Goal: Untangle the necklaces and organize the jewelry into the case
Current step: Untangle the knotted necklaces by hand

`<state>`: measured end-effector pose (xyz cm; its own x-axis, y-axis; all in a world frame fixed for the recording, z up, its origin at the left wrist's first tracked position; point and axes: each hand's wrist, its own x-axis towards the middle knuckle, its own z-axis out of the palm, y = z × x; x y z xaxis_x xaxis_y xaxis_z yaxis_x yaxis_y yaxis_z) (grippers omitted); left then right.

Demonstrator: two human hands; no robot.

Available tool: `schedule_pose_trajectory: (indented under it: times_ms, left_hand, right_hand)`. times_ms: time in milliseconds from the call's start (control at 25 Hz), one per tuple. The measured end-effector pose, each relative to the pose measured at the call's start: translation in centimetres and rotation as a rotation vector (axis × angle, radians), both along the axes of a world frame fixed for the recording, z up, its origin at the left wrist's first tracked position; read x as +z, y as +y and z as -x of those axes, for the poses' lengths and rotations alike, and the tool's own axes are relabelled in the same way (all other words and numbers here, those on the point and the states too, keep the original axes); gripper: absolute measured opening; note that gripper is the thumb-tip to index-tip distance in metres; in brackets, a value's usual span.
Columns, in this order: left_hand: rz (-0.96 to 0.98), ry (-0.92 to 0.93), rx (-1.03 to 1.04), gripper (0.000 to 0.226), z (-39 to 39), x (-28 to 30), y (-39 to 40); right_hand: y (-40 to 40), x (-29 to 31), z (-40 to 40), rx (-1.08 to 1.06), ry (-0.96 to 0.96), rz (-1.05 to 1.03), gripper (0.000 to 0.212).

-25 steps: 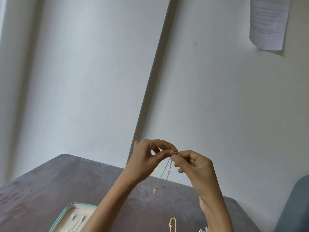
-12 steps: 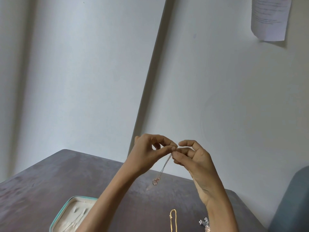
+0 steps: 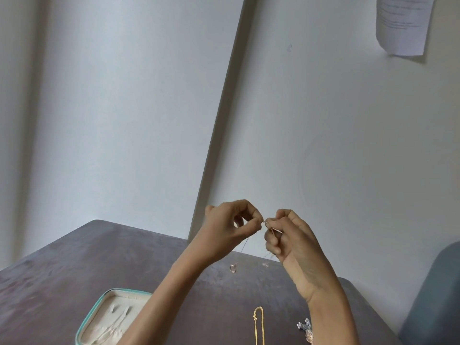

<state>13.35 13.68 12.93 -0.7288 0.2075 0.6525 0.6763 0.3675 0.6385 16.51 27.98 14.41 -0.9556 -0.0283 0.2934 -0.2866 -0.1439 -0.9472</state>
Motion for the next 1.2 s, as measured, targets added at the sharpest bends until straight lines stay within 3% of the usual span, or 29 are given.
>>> schedule_pose_trajectory:
  times_ms: [200, 520, 680, 920, 1080, 1200]
  left_hand:
    - [-0.153, -0.237, -0.29, 0.021, 0.1, 0.0, -0.1]
    - [-0.272, -0.299, -0.429, 0.026, -0.4, 0.3, -0.4]
    - [-0.28, -0.304, -0.437, 0.025, -0.1, 0.2, -0.6]
    - [-0.336, -0.469, -0.512, 0.025, -0.3, 0.1, -0.4]
    - [-0.207, -0.376, -0.37, 0.021, -0.1, 0.1, -0.6]
    - [-0.246, -0.239, -0.387, 0.012, -0.1, -0.1, -0.5]
  right_hand:
    - [-0.2, 0.1, -0.3, -0.003, 0.024, -0.108, 0.015]
    - [0.0, 0.4, -0.9, -0.118, 0.179, -0.369, 0.008]
    - [0.2, 0.8, -1.2, -0.2, 0.234, -0.391, 0.009]
    - [0.7, 0.4, -0.8, -0.226, 0.18, -0.395, 0.019]
    - [1.0, 0.4, -0.7, -0.168, 0.121, -0.199, 0.02]
    - [0.9, 0.4, -0.6, -0.162, 0.105, -0.195, 0.021]
